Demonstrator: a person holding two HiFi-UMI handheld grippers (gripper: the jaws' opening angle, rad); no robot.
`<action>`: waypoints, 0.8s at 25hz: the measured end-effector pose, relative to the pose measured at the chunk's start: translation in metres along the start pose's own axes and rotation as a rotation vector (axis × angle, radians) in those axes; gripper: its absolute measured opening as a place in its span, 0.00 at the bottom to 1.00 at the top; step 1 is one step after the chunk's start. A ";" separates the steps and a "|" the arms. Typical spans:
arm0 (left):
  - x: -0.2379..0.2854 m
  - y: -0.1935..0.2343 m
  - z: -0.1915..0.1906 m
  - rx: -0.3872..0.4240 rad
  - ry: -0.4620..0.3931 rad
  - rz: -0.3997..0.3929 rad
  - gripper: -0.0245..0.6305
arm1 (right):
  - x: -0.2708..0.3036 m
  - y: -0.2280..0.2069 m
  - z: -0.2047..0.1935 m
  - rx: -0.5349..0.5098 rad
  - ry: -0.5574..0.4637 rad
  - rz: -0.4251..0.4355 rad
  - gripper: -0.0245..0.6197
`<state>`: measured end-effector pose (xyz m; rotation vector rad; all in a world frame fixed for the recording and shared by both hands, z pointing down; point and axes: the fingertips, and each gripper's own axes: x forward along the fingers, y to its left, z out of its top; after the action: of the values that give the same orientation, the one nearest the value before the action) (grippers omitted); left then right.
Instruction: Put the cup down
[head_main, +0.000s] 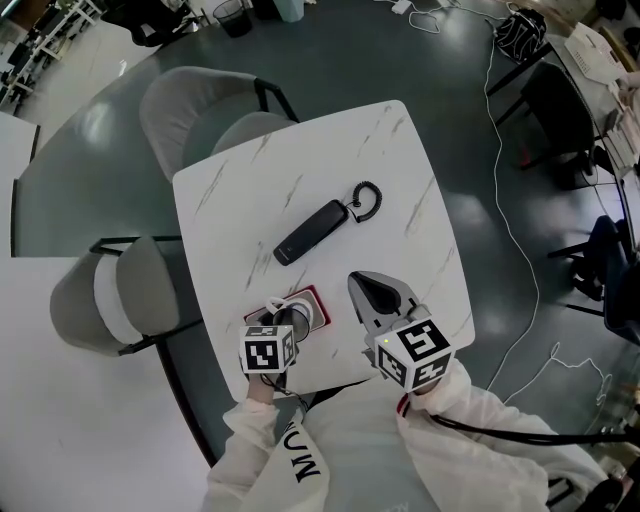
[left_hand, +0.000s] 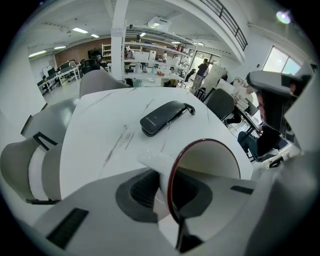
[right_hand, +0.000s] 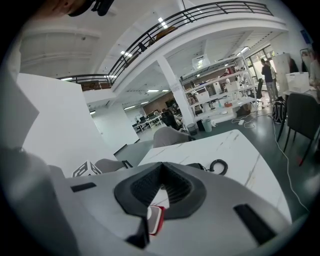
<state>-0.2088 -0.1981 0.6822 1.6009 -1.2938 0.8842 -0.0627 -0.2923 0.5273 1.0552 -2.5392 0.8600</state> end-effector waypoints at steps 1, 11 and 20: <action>0.003 0.000 -0.002 0.000 0.016 0.001 0.10 | 0.001 -0.002 0.000 0.005 -0.001 -0.003 0.05; 0.018 0.000 -0.008 0.003 0.102 -0.001 0.10 | 0.006 -0.009 0.000 0.026 0.008 -0.012 0.05; 0.024 0.002 -0.015 -0.001 0.132 0.010 0.10 | 0.006 -0.015 -0.002 0.035 0.004 -0.034 0.05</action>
<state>-0.2057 -0.1933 0.7099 1.5101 -1.2107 0.9783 -0.0562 -0.3025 0.5372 1.1025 -2.5047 0.9001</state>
